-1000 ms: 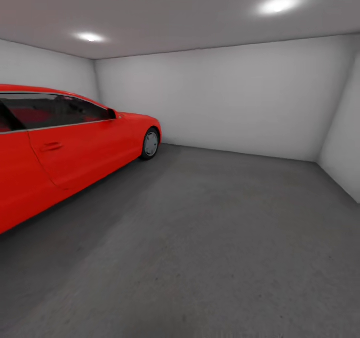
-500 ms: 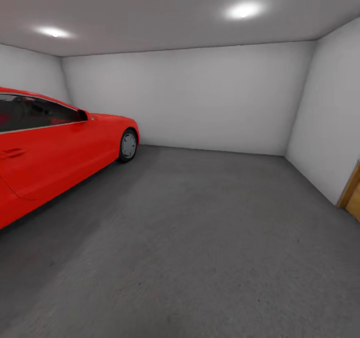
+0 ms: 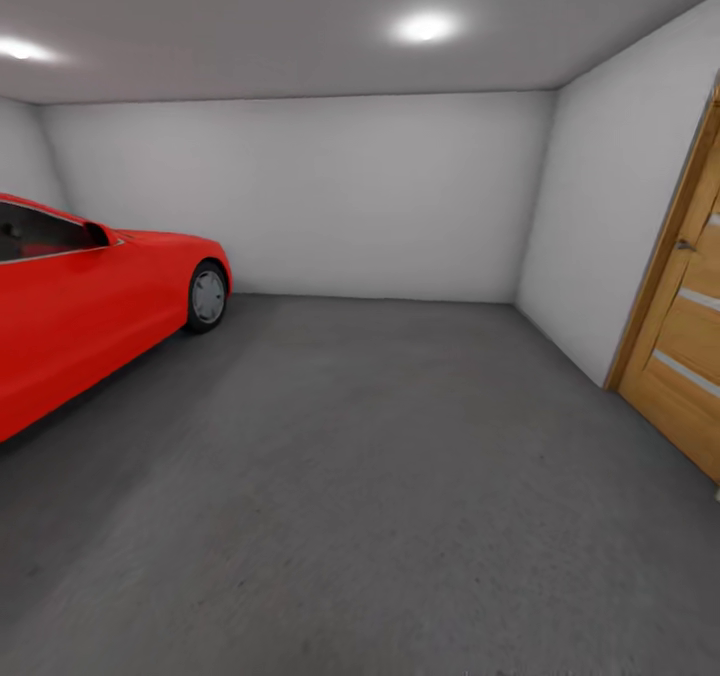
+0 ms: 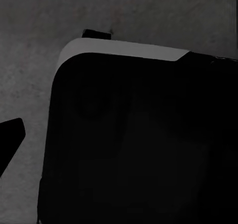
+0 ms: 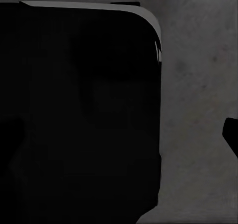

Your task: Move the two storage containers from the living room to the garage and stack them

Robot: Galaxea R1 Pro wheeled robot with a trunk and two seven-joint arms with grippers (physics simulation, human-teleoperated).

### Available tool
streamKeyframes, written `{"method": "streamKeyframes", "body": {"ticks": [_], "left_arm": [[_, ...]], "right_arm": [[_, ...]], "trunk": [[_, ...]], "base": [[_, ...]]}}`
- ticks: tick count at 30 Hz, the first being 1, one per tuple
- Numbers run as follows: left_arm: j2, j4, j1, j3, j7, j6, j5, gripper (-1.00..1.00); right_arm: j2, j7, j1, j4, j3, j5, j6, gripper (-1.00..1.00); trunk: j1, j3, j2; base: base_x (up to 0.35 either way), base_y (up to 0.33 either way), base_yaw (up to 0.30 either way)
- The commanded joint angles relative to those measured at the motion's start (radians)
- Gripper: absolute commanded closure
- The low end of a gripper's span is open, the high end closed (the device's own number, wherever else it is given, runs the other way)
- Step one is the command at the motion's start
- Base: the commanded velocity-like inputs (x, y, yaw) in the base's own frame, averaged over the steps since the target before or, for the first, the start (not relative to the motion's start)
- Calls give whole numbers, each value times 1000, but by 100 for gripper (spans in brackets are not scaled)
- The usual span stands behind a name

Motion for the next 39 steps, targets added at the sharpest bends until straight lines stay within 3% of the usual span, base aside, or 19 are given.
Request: {"method": "streamKeyframes", "body": {"ticks": [1,9,39], "left_arm": [[2,2,0,4,-1,-2,21,-100],[5,6,0,3,2,-2,53,-100],[5,3,0,3,0,-2,55,-100]], "right_arm": [[0,1,-1,1,-1,-2,-4,-100],[0,1,-1,1,-1,-1,-4,-100],[0,1,-1,1,-2,-2,-4,-100]], "trunk": [[0,-1,0],[0,-1,0],[0,-1,0]], "base": [[0,0,-298],[0,0,-298],[0,0,-298]]}}
